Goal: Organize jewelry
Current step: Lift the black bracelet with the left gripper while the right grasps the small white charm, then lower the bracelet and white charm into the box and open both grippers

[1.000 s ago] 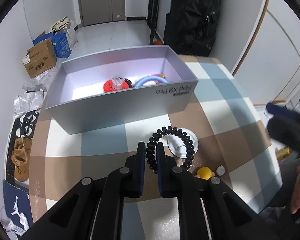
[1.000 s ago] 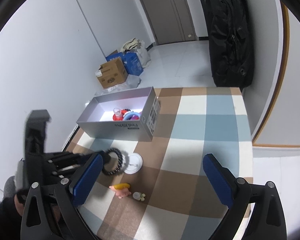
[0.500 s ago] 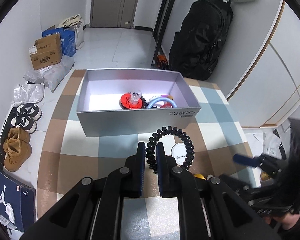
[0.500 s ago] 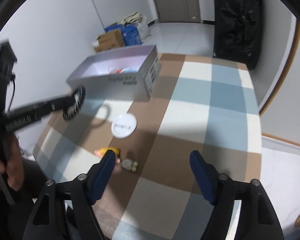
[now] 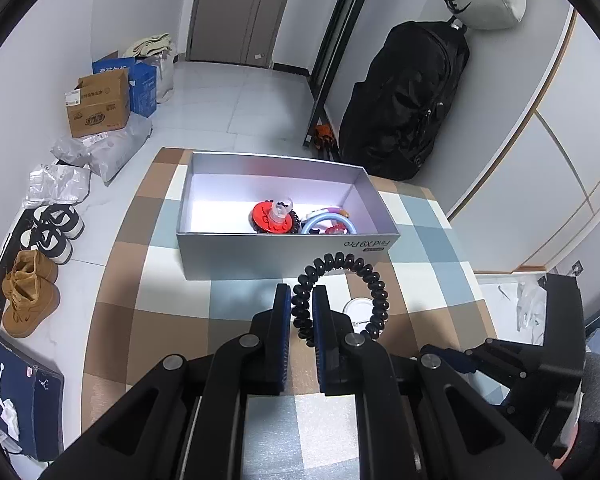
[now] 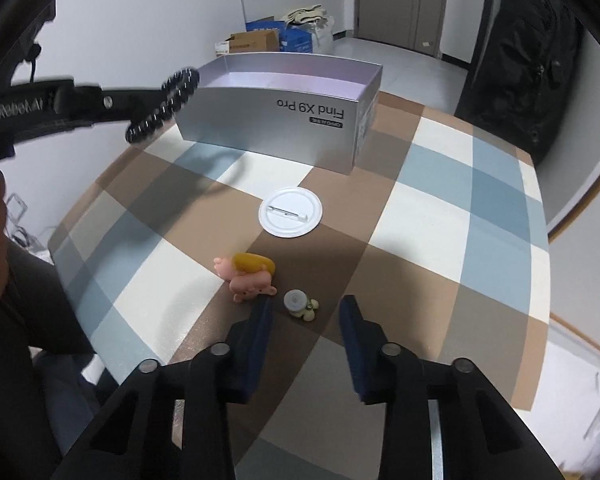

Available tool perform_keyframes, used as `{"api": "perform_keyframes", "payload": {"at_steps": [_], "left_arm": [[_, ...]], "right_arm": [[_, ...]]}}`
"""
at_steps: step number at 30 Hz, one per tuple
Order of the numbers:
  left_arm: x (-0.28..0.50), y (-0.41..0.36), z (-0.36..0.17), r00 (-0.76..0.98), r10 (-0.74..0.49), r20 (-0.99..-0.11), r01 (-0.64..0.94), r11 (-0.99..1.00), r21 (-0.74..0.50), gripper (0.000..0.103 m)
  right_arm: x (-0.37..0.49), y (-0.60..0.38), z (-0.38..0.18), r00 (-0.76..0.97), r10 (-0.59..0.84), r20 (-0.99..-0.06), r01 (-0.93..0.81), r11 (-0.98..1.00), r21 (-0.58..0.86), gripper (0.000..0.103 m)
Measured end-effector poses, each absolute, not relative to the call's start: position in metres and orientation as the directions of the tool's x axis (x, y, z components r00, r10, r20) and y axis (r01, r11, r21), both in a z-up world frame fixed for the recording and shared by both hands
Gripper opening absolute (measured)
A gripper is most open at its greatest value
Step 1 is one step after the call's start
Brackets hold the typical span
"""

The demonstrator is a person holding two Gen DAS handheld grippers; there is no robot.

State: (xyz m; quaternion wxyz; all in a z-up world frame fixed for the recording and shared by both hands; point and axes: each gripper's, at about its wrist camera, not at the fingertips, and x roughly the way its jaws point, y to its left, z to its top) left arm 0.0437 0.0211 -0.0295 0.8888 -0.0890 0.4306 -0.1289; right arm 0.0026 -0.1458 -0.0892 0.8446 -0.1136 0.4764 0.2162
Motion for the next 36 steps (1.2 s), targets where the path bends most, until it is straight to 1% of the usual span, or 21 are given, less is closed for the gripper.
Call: {"api": "perform_keyframes", "payload": {"at_steps": [1,2,4,6,19,24,28,32,36], "left_arm": [[0.044,0.022,-0.030,0.596,-0.307,-0.742,0.149,0.950,-0.273,0.006],[0.045,0.023,-0.030,0.596,-0.308,-0.741,0.147,0.950,-0.277,0.006],[0.045,0.024,-0.029,0.597,-0.311,-0.740,0.145,0.948,-0.282,0.006],[0.045,0.025,-0.028,0.601,-0.315,-0.734,0.146,0.947,-0.287,0.006],[0.047,0.029,-0.022,0.623,-0.322,-0.713,0.131,0.942,-0.310,0.006],[0.049,0.032,-0.020,0.637,-0.317,-0.702,0.119,0.941,-0.317,0.006],[0.049,0.037,-0.018,0.664,-0.333,-0.670,0.126,0.933,-0.338,0.006],[0.054,0.043,-0.016,0.664,-0.370,-0.650,0.122,0.911,-0.394,0.006],[0.060,0.042,-0.017,0.686,-0.359,-0.633,0.138,0.918,-0.371,0.006]], "right_arm": [[0.002,-0.144,-0.089,0.456,0.250,-0.854,-0.475,0.880,0.004,0.023],[0.002,-0.144,-0.088,0.453,0.253,-0.855,-0.477,0.879,0.008,0.014],[0.003,-0.144,-0.087,0.454,0.257,-0.853,-0.473,0.881,0.014,0.014],[0.004,-0.146,-0.086,0.453,0.266,-0.851,-0.464,0.885,0.030,0.012],[0.013,-0.162,-0.068,0.483,0.321,-0.815,-0.381,0.915,0.135,0.012],[0.018,-0.163,-0.059,0.509,0.336,-0.793,-0.369,0.917,0.152,0.012],[0.022,-0.163,-0.051,0.546,0.328,-0.771,-0.352,0.925,0.144,0.012],[0.025,-0.162,-0.037,0.572,0.345,-0.744,-0.353,0.922,0.156,0.011],[0.032,-0.156,-0.021,0.591,0.372,-0.715,-0.374,0.913,0.166,0.011]]}}
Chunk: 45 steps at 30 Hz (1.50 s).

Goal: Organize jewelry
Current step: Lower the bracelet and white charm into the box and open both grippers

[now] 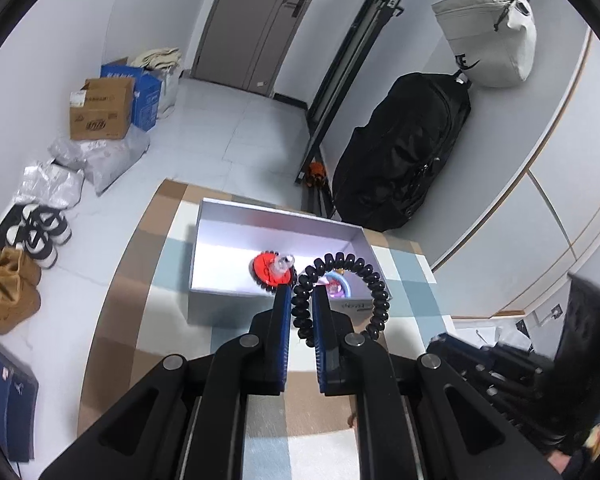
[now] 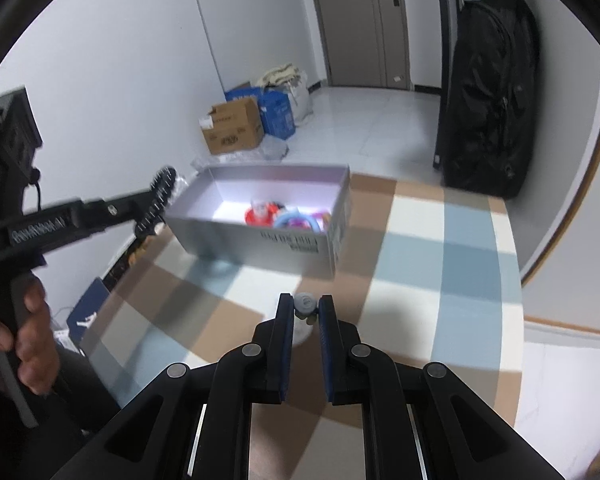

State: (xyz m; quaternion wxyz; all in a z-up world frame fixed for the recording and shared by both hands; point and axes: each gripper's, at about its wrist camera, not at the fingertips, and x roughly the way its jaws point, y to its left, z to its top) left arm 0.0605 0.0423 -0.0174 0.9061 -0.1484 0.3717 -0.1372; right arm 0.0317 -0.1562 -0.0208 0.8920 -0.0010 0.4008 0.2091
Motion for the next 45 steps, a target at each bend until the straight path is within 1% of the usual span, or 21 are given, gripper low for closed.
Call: {"api": "perform_keyframes", "payload": {"at_steps": [2,4,13,17,21,25,29,36,45], "left_arm": [[0.070,0.043,-0.022,0.671,-0.353,-0.652,0.121,0.920,-0.374,0.006],[0.076,0.046,-0.025,0.665,-0.364,-0.653,0.106,0.910,-0.400,0.006],[0.105,0.050,-0.025,0.652,-0.376,-0.658,0.075,0.896,-0.438,0.006],[0.112,0.048,-0.031,0.641,-0.379,-0.667,0.058,0.891,-0.450,0.006],[0.119,0.046,-0.033,0.642,-0.344,-0.685,0.039,0.907,-0.419,0.006],[0.126,0.044,-0.036,0.629,-0.344,-0.697,0.039,0.909,-0.414,0.006],[0.130,0.040,-0.038,0.629,-0.315,-0.711,0.034,0.925,-0.379,0.006],[0.136,0.039,-0.048,0.605,-0.302,-0.737,0.013,0.929,-0.369,0.006],[0.137,0.034,-0.047,0.602,-0.307,-0.737,0.020,0.929,-0.370,0.006]], "right_arm": [[0.038,-0.153,-0.015,0.595,0.388,-0.704,-0.382,0.907,0.177,0.011],[0.046,-0.149,-0.011,0.592,0.406,-0.696,-0.388,0.901,0.195,0.011],[0.087,-0.137,-0.001,0.567,0.499,-0.656,-0.417,0.860,0.294,0.011],[0.105,-0.130,0.000,0.561,0.520,-0.644,-0.433,0.847,0.307,0.011],[0.123,-0.125,-0.005,0.551,0.538,-0.638,-0.441,0.836,0.325,0.011],[0.135,-0.126,-0.013,0.539,0.552,-0.636,-0.440,0.828,0.347,0.012],[0.145,-0.127,-0.021,0.517,0.572,-0.637,-0.439,0.816,0.377,0.011],[0.156,-0.134,-0.034,0.480,0.591,-0.648,-0.423,0.803,0.420,0.012],[0.163,-0.134,-0.039,0.464,0.601,-0.651,-0.405,0.797,0.447,0.013]]}}
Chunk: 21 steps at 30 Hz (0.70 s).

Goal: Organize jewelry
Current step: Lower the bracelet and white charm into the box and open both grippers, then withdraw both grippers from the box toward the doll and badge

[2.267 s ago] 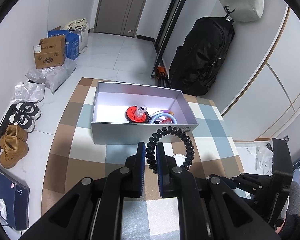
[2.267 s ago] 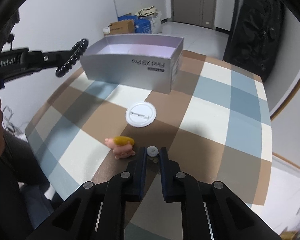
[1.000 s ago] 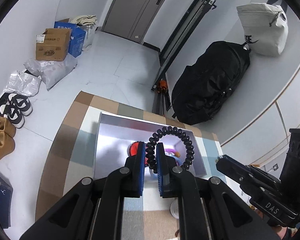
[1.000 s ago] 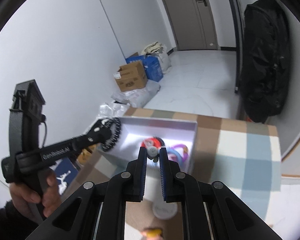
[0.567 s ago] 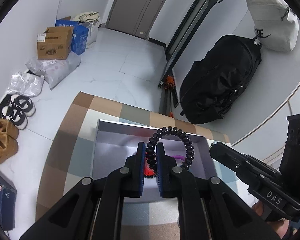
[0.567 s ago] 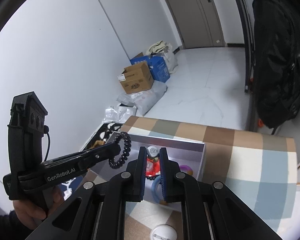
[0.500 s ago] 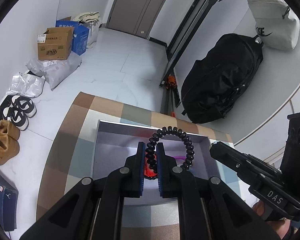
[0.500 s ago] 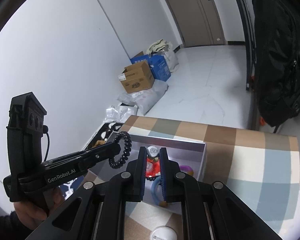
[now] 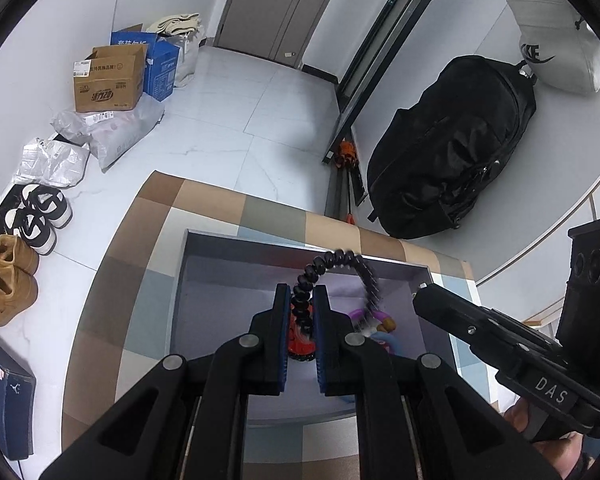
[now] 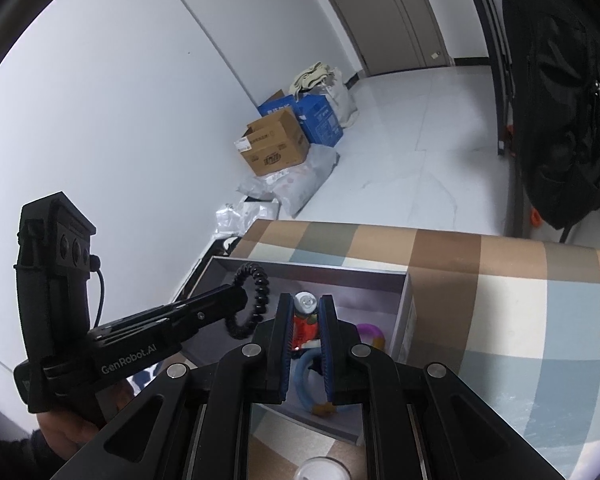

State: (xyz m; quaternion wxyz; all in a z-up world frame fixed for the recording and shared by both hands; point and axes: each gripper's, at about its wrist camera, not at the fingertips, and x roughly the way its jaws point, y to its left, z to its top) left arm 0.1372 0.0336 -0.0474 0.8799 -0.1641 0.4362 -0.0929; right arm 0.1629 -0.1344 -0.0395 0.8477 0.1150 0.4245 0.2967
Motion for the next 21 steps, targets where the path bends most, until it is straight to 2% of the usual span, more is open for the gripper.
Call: {"api": "perform_keyframes", "payload": {"at_steps": [3,6,7,8,9,13,15,17,21], "left_arm": [[0.137,0.037,-0.048,0.605,-0.325,-0.727,0.015,0.917,-0.398,0.007],[0.138,0.039,-0.047,0.593,-0.349,-0.726,0.002,0.902,-0.432,0.022],[0.138,0.040,-0.047,0.596,-0.354,-0.721,-0.001,0.898,-0.441,0.033],[0.137,0.041,-0.046,0.598,-0.363,-0.715,-0.001,0.891,-0.454,0.043],[0.135,0.042,-0.044,0.606,-0.368,-0.706,0.000,0.887,-0.462,0.044],[0.131,0.037,-0.040,0.612,-0.358,-0.705,0.008,0.895,-0.447,0.051],[0.127,0.035,-0.037,0.623,-0.346,-0.702,0.011,0.901,-0.435,0.051],[0.124,0.033,-0.036,0.624,-0.316,-0.715,0.003,0.916,-0.402,0.059],[0.112,0.032,-0.032,0.645,-0.291,-0.706,0.003,0.926,-0.378,0.061]], "right_arm": [[0.163,-0.136,-0.039,0.471,0.603,-0.643,-0.406,0.796,0.449,0.014],[0.162,-0.140,-0.036,0.480,0.614,-0.627,-0.406,0.789,0.462,0.019],[0.160,-0.142,-0.034,0.487,0.613,-0.623,-0.405,0.790,0.461,0.022],[0.157,-0.145,-0.032,0.498,0.610,-0.616,-0.402,0.792,0.460,0.032],[0.155,-0.147,-0.031,0.507,0.612,-0.607,-0.402,0.791,0.462,0.044],[0.148,-0.155,-0.022,0.532,0.617,-0.580,-0.399,0.787,0.471,0.057],[0.144,-0.159,-0.020,0.545,0.613,-0.572,-0.390,0.789,0.474,0.067],[0.140,-0.161,-0.018,0.553,0.606,-0.572,-0.384,0.795,0.470,0.074],[0.130,-0.167,-0.017,0.573,0.584,-0.575,-0.374,0.811,0.451,0.084]]}}
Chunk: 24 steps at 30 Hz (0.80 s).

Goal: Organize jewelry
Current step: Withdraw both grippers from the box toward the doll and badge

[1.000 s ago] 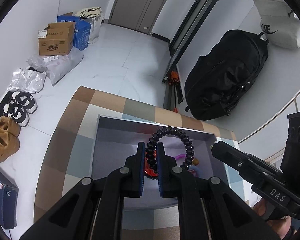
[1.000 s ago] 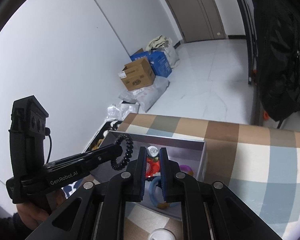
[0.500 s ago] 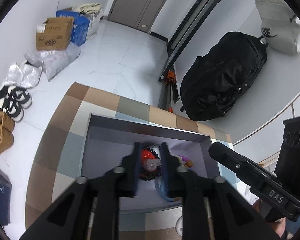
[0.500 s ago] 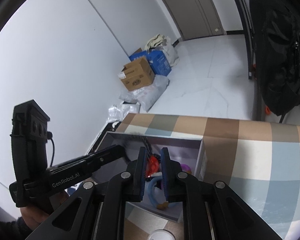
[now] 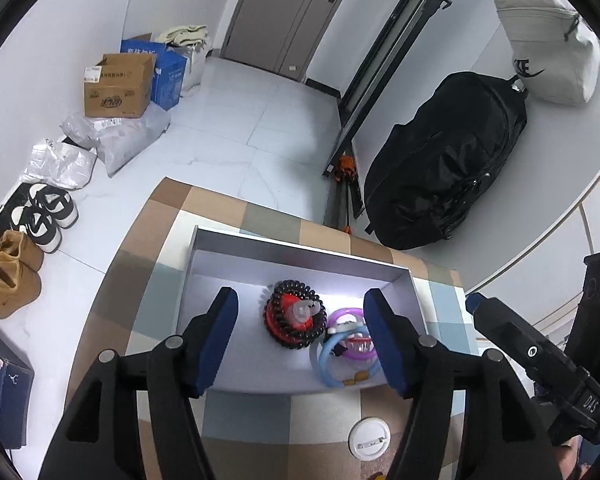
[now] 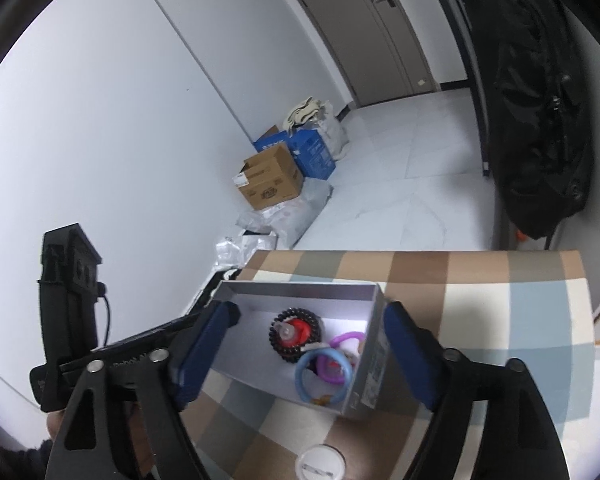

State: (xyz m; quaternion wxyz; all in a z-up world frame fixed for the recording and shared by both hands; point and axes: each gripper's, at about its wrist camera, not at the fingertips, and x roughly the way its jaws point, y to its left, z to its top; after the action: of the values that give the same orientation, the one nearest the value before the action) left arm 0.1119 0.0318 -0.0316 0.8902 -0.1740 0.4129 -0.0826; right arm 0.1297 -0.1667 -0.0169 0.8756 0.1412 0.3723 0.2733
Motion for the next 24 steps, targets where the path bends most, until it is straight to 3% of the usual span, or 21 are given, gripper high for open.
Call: {"api": "perform_keyframes", "payload": {"at_steps": [4,8,11,16,20,24], "left_arm": [[0.101,0.029,-0.030,0.654,-0.286,-0.701,0.012,0.930,-0.368,0.073],[0.086,0.023,-0.030,0.665,-0.258,-0.701,0.030,0.947,-0.320,0.076],[0.074,0.018,-0.030,0.671,-0.242,-0.701,0.034,0.954,-0.296,0.083],[0.055,0.010,-0.030,0.667,-0.244,-0.704,0.057,0.959,-0.278,0.084],[0.043,0.002,-0.035,0.652,-0.265,-0.711,0.083,0.956,-0.280,0.092],[0.037,-0.004,-0.045,0.619,-0.293,-0.729,0.091,0.948,-0.303,0.093]], "right_arm": [[0.118,-0.174,-0.018,0.587,0.562,-0.583,-0.356,0.826,0.438,0.089],[0.102,-0.183,-0.019,0.607,0.538,-0.585,-0.342,0.841,0.418,0.098],[0.092,-0.190,-0.021,0.610,0.526,-0.592,-0.326,0.848,0.417,0.100],[0.071,-0.201,-0.027,0.607,0.510,-0.609,-0.296,0.857,0.422,0.101],[0.054,-0.208,-0.028,0.607,0.503,-0.615,-0.284,0.860,0.424,0.103],[0.042,-0.214,-0.031,0.601,0.499,-0.625,-0.275,0.863,0.424,0.103]]}}
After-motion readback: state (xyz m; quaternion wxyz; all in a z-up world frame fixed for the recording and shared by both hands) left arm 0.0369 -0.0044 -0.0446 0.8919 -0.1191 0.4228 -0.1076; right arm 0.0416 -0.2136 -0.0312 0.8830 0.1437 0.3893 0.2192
